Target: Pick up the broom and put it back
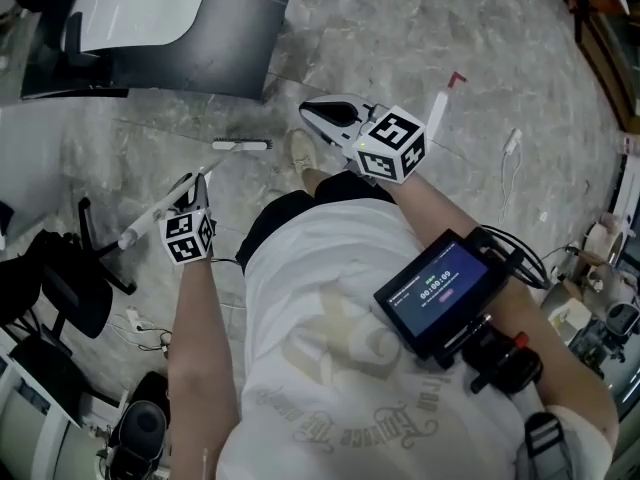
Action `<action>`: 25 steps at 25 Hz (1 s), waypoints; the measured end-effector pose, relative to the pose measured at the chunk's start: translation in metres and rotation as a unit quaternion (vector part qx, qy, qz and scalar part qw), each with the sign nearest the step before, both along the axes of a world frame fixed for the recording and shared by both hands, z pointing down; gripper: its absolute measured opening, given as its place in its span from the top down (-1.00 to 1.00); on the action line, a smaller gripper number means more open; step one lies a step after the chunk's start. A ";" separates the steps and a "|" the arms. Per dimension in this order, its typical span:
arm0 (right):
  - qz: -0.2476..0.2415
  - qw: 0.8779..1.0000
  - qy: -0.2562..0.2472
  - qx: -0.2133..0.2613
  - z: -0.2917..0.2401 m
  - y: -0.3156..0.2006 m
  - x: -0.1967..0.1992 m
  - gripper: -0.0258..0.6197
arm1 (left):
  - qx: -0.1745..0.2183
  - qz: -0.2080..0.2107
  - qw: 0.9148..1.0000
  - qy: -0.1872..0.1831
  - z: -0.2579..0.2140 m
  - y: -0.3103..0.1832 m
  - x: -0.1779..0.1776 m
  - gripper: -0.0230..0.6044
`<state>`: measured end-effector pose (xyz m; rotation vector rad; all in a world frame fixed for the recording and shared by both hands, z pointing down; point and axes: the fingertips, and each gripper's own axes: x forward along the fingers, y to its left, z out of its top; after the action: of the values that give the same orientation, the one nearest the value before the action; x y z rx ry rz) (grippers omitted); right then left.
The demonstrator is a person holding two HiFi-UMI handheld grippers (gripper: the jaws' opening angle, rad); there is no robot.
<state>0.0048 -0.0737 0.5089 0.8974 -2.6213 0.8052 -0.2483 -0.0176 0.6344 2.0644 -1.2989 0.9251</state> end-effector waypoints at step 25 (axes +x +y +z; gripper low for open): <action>-0.055 0.998 -0.010 0.025 -0.020 0.053 -0.050 0.86 | 0.111 -0.020 0.992 0.059 -0.116 0.070 -0.006 0.63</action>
<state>-0.0453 -0.0205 0.4894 0.7524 -2.6918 0.7282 -0.2544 0.0525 0.5187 2.2134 -1.4290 0.6549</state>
